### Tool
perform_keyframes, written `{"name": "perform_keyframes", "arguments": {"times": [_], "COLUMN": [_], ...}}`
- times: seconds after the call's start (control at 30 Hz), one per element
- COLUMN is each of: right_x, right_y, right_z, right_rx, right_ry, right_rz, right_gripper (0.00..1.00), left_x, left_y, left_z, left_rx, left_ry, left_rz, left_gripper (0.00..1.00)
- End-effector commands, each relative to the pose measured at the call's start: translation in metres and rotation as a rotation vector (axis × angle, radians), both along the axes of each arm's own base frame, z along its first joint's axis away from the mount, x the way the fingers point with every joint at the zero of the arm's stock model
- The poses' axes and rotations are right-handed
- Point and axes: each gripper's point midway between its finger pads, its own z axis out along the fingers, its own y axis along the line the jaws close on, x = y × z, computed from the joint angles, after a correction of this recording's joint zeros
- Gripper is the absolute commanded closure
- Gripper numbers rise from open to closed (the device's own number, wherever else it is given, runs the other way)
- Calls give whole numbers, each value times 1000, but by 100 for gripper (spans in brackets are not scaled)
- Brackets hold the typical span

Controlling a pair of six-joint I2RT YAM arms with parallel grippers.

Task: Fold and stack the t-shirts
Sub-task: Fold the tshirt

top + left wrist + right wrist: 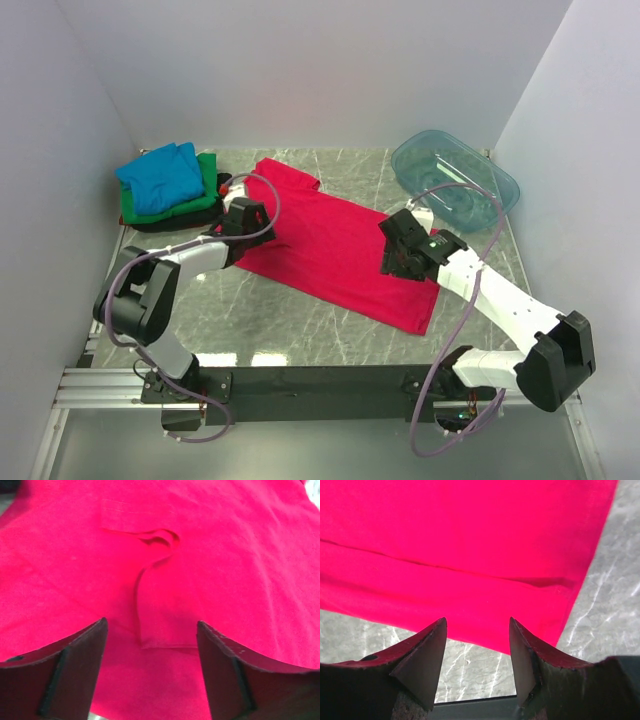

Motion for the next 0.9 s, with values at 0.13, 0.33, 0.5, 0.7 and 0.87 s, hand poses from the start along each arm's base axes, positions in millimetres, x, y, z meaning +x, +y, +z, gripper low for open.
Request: {"name": "perform_keyframes", "arguments": {"times": [0.13, 0.33, 0.5, 0.7, 0.87], "right_x": [0, -5, -8, -13, -15], "right_y": [7, 3, 3, 1, -2], "right_z": [-2, 1, -4, -8, -6], "right_rx": [41, 55, 56, 63, 62], "right_ry": [-48, -74, -64, -57, -63], "right_rz": [61, 69, 72, 73, 67], "right_gripper": [40, 40, 40, 40, 40], "left_x": [19, 8, 1, 1, 0], "left_y": [-10, 1, -6, -15, -17], "left_z": [11, 0, -8, -16, -18], "left_rx": [87, 123, 103, 114, 114], "left_ry": [-22, 19, 38, 51, 54], "left_rz": [12, 61, 37, 22, 17], "left_gripper": [39, 43, 44, 48, 58]}}
